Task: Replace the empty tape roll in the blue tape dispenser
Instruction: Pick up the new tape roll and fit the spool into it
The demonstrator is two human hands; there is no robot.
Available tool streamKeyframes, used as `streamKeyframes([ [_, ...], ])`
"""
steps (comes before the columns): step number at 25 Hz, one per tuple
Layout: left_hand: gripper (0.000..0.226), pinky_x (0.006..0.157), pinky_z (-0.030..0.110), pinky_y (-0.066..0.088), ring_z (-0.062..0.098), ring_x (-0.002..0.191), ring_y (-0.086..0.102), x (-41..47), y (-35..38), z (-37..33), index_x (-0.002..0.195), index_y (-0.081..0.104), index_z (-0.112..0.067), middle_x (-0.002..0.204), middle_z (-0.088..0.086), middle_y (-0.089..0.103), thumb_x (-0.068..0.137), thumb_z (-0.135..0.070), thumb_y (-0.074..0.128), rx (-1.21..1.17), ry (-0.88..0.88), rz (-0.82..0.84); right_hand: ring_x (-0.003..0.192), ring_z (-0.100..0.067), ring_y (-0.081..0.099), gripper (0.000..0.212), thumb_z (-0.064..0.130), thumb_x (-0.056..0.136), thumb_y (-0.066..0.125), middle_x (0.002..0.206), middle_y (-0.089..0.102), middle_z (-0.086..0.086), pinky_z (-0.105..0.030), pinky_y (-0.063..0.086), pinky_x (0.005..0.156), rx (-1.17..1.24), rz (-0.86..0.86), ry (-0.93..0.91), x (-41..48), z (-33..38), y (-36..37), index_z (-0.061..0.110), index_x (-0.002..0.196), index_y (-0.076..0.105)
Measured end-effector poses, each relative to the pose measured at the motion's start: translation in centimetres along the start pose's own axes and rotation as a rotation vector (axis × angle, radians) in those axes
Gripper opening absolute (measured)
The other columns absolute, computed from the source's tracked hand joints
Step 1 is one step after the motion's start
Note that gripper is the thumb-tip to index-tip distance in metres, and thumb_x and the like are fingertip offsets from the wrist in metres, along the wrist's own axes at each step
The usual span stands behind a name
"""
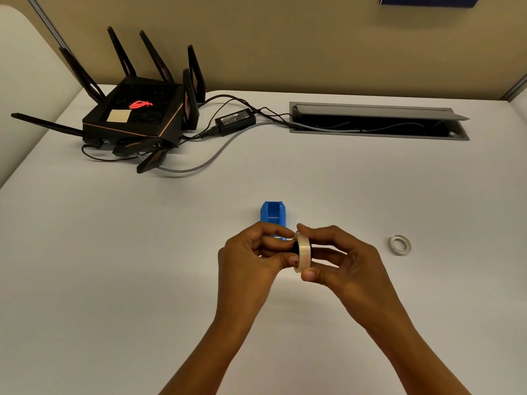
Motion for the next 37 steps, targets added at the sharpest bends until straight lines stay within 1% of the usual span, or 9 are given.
streamKeyframes([
  [5,0.031,0.067,0.007,0.05,0.001,0.076,0.069,-0.19,-0.04,-0.08,0.084,0.065,-0.033,0.079,-0.023,0.072,0.068,-0.009,0.077,-0.07,0.011,-0.03,0.097,-0.013,0.069,0.053,-0.007,0.067,0.076,0.107,0.072,0.011,-0.027,0.059,0.082,0.013,-0.022,0.015,0.36,0.07,0.21,0.03,0.105,0.068],
  [8,0.029,0.067,0.008,0.05,0.001,0.08,0.068,-0.26,-0.04,-0.21,0.089,0.063,-0.026,0.088,-0.021,0.069,0.069,-0.009,0.076,-0.093,0.02,-0.062,0.095,-0.011,0.071,0.053,-0.003,0.066,0.078,0.105,0.073,0.007,-0.02,0.058,0.077,0.047,-0.084,0.033,0.4,-0.3,0.41,0.025,0.11,0.064],
  [11,0.028,0.066,0.009,0.051,0.002,0.08,0.068,-0.19,-0.01,-0.23,0.09,0.063,-0.026,0.089,-0.02,0.069,0.07,-0.009,0.075,-0.11,0.007,-0.06,0.087,-0.009,0.072,0.043,0.001,0.062,0.081,0.097,0.074,0.006,-0.014,0.057,0.069,0.092,-0.195,0.057,0.26,-0.79,0.28,0.019,0.097,0.064],
  [13,0.028,0.068,0.009,0.051,0.002,0.081,0.068,-0.28,0.11,-0.35,0.092,0.065,-0.026,0.088,-0.017,0.071,0.072,-0.009,0.075,-0.113,0.0,-0.055,0.087,-0.01,0.073,0.035,0.0,0.062,0.081,0.092,0.077,0.004,-0.016,0.058,0.073,0.081,-0.225,0.039,0.12,-0.84,0.31,0.017,0.089,0.066],
  [16,0.03,0.072,0.011,0.053,0.004,0.083,0.068,-0.38,0.26,-0.46,0.096,0.066,-0.024,0.088,-0.013,0.072,0.072,-0.008,0.074,-0.121,0.0,-0.056,0.086,-0.009,0.073,0.03,-0.003,0.062,0.08,0.091,0.077,0.009,-0.015,0.057,0.072,0.096,-0.254,0.016,-0.04,-0.64,0.27,0.016,0.081,0.069],
  [20,0.03,0.072,0.011,0.052,0.003,0.083,0.068,-0.3,0.36,-0.73,0.094,0.066,-0.029,0.088,-0.016,0.071,0.072,-0.01,0.075,-0.115,0.006,-0.054,0.084,-0.006,0.072,0.026,-0.005,0.062,0.08,0.093,0.076,0.011,-0.01,0.054,0.068,0.093,-0.263,-0.001,0.01,-0.5,0.14,0.009,0.081,0.071],
  [25,0.03,0.075,0.014,0.054,0.005,0.084,0.069,-0.13,0.32,-0.71,0.094,0.066,-0.027,0.088,-0.014,0.072,0.071,-0.01,0.075,-0.121,0.001,-0.05,0.084,-0.004,0.072,0.025,-0.006,0.062,0.079,0.093,0.075,0.013,-0.009,0.054,0.068,0.097,-0.264,-0.008,0.17,-0.55,0.06,0.006,0.082,0.071],
  [31,0.031,0.071,0.009,0.051,0.002,0.083,0.068,0.01,0.13,-0.46,0.093,0.065,-0.031,0.086,-0.019,0.071,0.071,-0.01,0.075,-0.115,-0.013,-0.038,0.084,-0.003,0.072,0.027,-0.004,0.06,0.081,0.09,0.075,0.016,-0.008,0.053,0.07,0.058,-0.262,-0.009,0.32,-0.51,0.19,0.018,0.075,0.073],
  [37,0.031,0.077,0.013,0.053,0.006,0.087,0.068,0.16,0.1,-0.22,0.098,0.064,-0.027,0.094,-0.013,0.07,0.073,-0.012,0.074,-0.102,-0.013,-0.034,0.085,-0.003,0.071,0.029,-0.003,0.06,0.081,0.093,0.075,0.015,-0.008,0.052,0.07,0.04,-0.246,-0.027,0.71,-0.48,0.26,0.018,0.079,0.074],
])
Point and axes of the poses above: each hand's wrist, its own x-axis towards the middle knuckle, its own y-axis out of the palm, z = x × y, the point moved 4 cm from there along x, towards the middle knuckle
